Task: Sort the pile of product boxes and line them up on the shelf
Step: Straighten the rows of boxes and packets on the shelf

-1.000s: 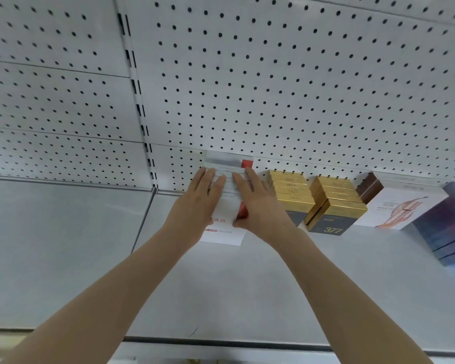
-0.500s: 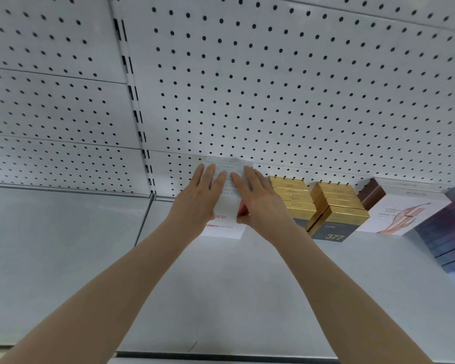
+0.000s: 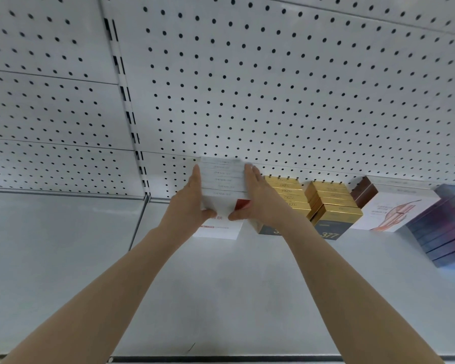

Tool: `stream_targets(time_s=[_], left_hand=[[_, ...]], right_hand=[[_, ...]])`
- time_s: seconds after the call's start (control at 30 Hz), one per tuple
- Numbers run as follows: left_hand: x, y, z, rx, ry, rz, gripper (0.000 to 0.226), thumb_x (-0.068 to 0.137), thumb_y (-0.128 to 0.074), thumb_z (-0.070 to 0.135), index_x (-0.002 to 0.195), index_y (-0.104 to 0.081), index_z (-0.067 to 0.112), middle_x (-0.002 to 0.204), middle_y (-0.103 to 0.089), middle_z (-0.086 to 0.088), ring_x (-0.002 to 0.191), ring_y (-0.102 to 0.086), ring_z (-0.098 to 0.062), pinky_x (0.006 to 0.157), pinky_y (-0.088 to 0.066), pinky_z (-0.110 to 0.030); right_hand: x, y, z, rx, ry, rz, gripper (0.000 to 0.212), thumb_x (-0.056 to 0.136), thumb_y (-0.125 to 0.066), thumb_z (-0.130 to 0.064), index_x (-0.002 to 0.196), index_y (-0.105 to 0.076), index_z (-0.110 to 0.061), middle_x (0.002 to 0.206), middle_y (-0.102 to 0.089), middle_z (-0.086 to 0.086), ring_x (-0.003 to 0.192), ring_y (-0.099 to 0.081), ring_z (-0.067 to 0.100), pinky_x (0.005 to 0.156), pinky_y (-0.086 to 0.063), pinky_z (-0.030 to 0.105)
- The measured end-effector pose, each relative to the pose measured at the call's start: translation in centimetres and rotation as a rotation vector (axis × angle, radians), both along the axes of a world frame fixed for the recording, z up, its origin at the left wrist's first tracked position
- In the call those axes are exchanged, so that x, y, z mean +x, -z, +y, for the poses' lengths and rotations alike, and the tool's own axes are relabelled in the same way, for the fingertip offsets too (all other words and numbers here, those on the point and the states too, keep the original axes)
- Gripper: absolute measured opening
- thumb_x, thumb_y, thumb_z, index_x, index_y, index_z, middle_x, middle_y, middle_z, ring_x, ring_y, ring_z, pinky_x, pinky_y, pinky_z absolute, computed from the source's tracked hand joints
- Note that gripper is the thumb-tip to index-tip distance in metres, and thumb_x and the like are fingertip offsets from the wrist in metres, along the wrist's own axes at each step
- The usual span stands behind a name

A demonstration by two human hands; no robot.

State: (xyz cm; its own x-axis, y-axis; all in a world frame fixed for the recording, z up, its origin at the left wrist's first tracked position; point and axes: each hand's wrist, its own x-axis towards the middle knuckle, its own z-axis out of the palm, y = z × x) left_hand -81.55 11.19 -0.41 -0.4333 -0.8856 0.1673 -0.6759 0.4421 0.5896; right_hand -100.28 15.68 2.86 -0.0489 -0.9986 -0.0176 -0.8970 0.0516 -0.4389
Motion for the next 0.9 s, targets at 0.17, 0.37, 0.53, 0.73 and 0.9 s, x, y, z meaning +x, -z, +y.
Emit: stream_targets(time_s=[0.17, 0.37, 0.53, 0.73, 0.9], left_hand=[[-0.5, -0.3, 0.2, 0.023, -0.004, -0.023, 0.109, 0.078, -0.076, 0.020, 0.153, 0.003, 0.014, 0.144, -0.042, -0.003, 0.113, -0.053, -0.022, 0.081, -0.036, -0.021], [1.1, -0.1, 1.0, -0.111, 0.016, -0.020, 0.105, 0.074, -0.080, 0.022, 0.151, -0.009, 0.014, 0.146, -0.040, 0.000, 0.108, -0.059, -0.023, 0.082, -0.047, -0.029], [1.3, 0.9, 1.8, 0.028, -0.081, -0.072, 0.086, 0.085, -0.070, 0.022, 0.151, -0.015, 0.016, 0.110, -0.066, -0.007, 0.097, -0.063, -0.026, 0.082, -0.051, -0.035], [1.1, 0.9, 1.5, -0.005, -0.080, -0.018, 0.075, 0.087, -0.068, 0.019, 0.148, -0.025, 0.018, 0.100, -0.068, -0.005, 0.089, -0.065, -0.026, 0.074, -0.048, -0.030], [1.7, 1.0, 1.6, -0.024, -0.040, 0.005, 0.077, 0.080, -0.074, 0.019, 0.143, -0.030, 0.022, 0.117, -0.065, 0.001, 0.103, -0.063, -0.024, 0.083, -0.049, -0.034]], right_hand=[[-0.3, -0.2, -0.2, 0.077, -0.044, 0.014, 0.119, 0.067, -0.086, -0.027, 0.151, -0.003, -0.012, 0.148, -0.032, 0.015, 0.124, -0.041, 0.029, 0.085, -0.038, 0.028], [0.8, 0.7, 2.8, -0.097, 0.220, 0.043, 0.078, 0.075, -0.081, -0.031, 0.134, -0.032, -0.018, 0.110, -0.057, -0.001, 0.095, -0.061, 0.020, 0.070, -0.044, 0.028], [2.3, 2.5, 4.1, -0.153, 0.329, -0.076, 0.038, 0.090, -0.067, -0.025, 0.124, -0.050, -0.019, 0.105, -0.067, 0.003, 0.090, -0.064, 0.021, 0.077, -0.055, 0.034], [2.3, 2.5, 3.6, -0.136, 0.336, -0.113, 0.052, 0.084, -0.074, -0.027, 0.127, -0.046, -0.019, 0.108, -0.065, 0.004, 0.096, -0.064, 0.023, 0.078, -0.054, 0.033], [1.3, -0.1, 2.6, -0.122, 0.118, 0.089, 0.125, 0.064, -0.089, -0.029, 0.154, -0.002, -0.017, 0.158, -0.016, 0.011, 0.143, -0.024, 0.030, 0.115, -0.026, 0.041]])
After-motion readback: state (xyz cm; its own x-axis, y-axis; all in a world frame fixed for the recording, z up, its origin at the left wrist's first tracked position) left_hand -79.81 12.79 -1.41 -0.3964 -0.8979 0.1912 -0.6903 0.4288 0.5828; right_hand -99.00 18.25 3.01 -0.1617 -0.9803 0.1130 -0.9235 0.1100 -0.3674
